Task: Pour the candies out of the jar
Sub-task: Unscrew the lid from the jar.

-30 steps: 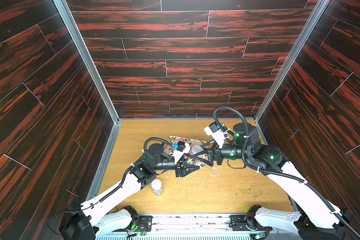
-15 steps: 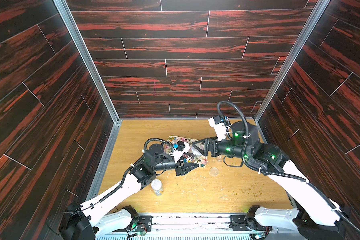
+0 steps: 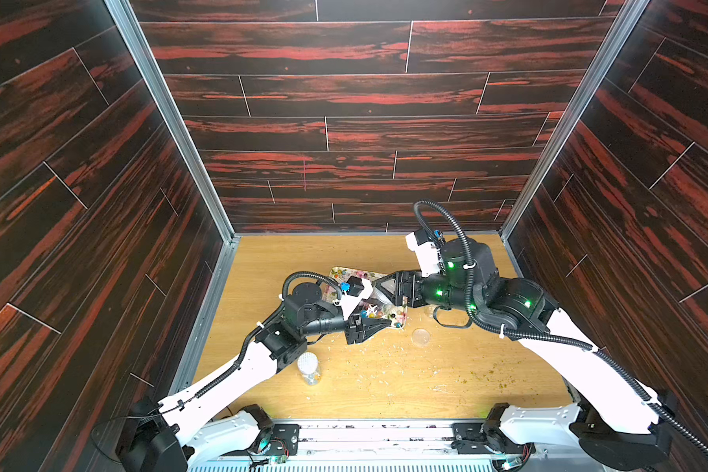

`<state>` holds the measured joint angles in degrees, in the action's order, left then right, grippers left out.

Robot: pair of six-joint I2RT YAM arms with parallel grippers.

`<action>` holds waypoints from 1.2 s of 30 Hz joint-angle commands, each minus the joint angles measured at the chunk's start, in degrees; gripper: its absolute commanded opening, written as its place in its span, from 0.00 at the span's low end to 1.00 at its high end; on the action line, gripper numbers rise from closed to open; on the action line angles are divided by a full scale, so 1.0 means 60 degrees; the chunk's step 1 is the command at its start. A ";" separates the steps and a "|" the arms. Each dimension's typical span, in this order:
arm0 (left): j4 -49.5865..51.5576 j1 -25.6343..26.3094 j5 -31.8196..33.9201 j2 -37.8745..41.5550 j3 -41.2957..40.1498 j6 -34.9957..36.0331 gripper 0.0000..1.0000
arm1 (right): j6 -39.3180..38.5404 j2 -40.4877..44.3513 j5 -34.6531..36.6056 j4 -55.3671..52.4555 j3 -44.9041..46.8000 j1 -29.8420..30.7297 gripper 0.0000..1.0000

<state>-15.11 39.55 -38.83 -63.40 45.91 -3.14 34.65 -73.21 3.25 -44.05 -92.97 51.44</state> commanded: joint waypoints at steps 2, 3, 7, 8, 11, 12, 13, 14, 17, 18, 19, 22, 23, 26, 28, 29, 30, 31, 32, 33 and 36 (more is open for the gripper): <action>-0.0568 0.0009 0.0013 0.0004 0.0052 0.0106 0.44 | 0.0086 -0.0250 0.0086 -0.0350 -0.0276 0.0113 0.81; -0.0561 -0.0004 0.0012 0.0005 0.0068 0.0109 0.44 | 0.0071 -0.0271 0.0078 -0.0356 -0.0295 0.0113 0.81; -0.0568 0.0000 0.0053 0.0004 0.0068 0.0127 0.44 | 0.0003 -0.0394 -0.0021 -0.0392 -0.0384 0.0131 0.80; -0.0583 0.0008 0.0070 0.0004 0.0075 0.0146 0.44 | 0.0006 -0.0396 -0.0003 -0.0429 -0.0395 0.0128 0.79; -0.0614 0.0002 0.0085 0.0008 0.0074 0.0127 0.44 | -0.0085 -0.0391 0.0106 -0.0464 -0.0364 0.0156 0.71; -0.0619 0.0004 0.0085 0.0019 0.0079 0.0120 0.44 | -0.0126 -0.0372 0.0104 -0.0467 -0.0362 0.0157 0.68; -0.0622 0.0014 0.0085 0.0032 0.0079 0.0106 0.44 | -0.0207 -0.0342 0.0083 -0.0454 -0.0355 0.0157 0.64; -0.0630 0.0005 0.0084 0.0055 0.0082 0.0084 0.44 | -0.0300 -0.0314 0.0060 -0.0425 -0.0368 0.0158 0.60; -0.0630 0.0010 0.0070 0.0183 0.0077 0.0031 0.44 | -0.0722 -0.0092 -0.0042 -0.0202 -0.0276 0.0157 0.53; -0.0644 0.0003 0.0056 0.0235 0.0077 0.0002 0.44 | -0.0903 -0.0007 -0.0098 -0.0098 -0.0213 0.0157 0.51; -0.0655 0.0005 0.0019 0.0292 0.0077 -0.0038 0.44 | -0.1101 0.0116 -0.0128 0.0014 -0.0156 0.0157 0.49; -0.0624 0.0003 -0.0023 0.0465 0.0095 -0.0102 0.44 | -0.1733 0.0421 -0.0299 0.0278 -0.0058 0.0166 0.45; -0.0600 0.0009 0.0022 0.0522 0.0091 -0.0137 0.44 | -0.1925 0.0485 -0.0359 0.0321 -0.0055 0.0157 0.44; -0.0736 0.0012 0.0012 0.0698 0.0037 -0.0319 0.44 | -0.2757 0.0693 -0.0788 0.0509 -0.0012 0.0159 0.43; -0.0846 0.0009 -0.0076 0.0762 0.0024 -0.0462 0.44 | -0.3474 0.0847 -0.1338 0.0679 0.0044 0.0149 0.44; -0.0859 0.0009 -0.0126 0.0780 0.0019 -0.0481 0.44 | -0.3741 0.0889 -0.1589 0.0730 0.0043 0.0151 0.44; -0.0853 0.0010 -0.0160 0.0810 0.0038 -0.0515 0.44 | -0.4035 0.0933 -0.1732 0.0728 0.0013 0.0143 0.44; -0.0848 0.0007 -0.0179 0.0836 0.0037 -0.0524 0.44 | -0.4331 0.0950 -0.1707 0.0655 -0.0069 0.0145 0.44; -0.0841 0.0005 -0.0195 0.0865 0.0017 -0.0538 0.44 | -0.4583 0.0952 -0.1616 0.0534 -0.0157 0.0121 0.44; -0.0864 0.0012 -0.0208 0.0896 0.0020 -0.0565 0.44 | -0.4874 0.0942 -0.1553 0.0414 -0.0246 0.0081 0.44; -0.0991 0.0007 -0.0296 0.0931 0.0013 -0.0702 0.44 | -0.5609 0.0898 -0.1918 0.0256 -0.0364 -0.0091 0.44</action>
<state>-19.55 40.60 -40.40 -60.14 45.87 -3.42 11.40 -70.61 -8.29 -39.53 -93.08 52.45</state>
